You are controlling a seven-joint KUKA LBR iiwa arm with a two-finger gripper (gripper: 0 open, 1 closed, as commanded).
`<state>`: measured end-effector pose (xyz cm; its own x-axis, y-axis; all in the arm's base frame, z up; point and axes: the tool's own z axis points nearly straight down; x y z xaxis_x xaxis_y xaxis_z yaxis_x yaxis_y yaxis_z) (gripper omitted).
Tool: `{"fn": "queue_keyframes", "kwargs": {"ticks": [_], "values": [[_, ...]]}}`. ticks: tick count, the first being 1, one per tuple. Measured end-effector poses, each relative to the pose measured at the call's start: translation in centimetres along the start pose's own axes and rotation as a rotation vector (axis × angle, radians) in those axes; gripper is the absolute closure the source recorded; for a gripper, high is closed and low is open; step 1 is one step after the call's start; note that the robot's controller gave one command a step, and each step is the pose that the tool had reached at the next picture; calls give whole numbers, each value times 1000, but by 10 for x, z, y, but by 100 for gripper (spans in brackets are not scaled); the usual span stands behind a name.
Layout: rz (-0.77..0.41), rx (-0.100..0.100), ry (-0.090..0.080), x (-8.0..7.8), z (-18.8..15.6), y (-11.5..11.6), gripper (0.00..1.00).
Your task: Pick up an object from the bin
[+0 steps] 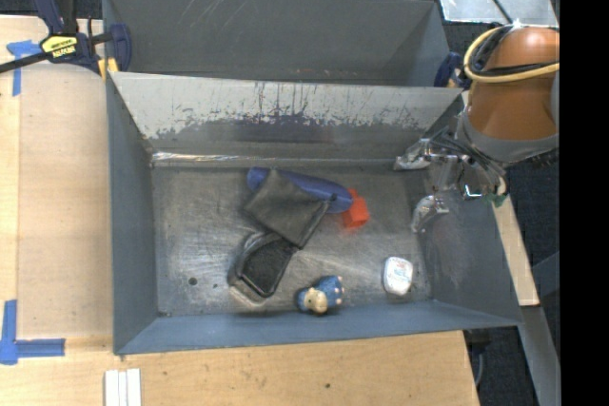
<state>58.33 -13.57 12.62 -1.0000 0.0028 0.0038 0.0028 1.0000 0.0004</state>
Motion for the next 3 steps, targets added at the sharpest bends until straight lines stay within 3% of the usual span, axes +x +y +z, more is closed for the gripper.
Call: {"fn": "queue_keyframes", "kwargs": {"ticks": [1, 2, 3], "values": [[13, 1, -10, 2, 52, 80, 0], [16, 1, -22, -1, 48, 77, 100], [50, 2, -16, 9, -86, 65, 100]]}}
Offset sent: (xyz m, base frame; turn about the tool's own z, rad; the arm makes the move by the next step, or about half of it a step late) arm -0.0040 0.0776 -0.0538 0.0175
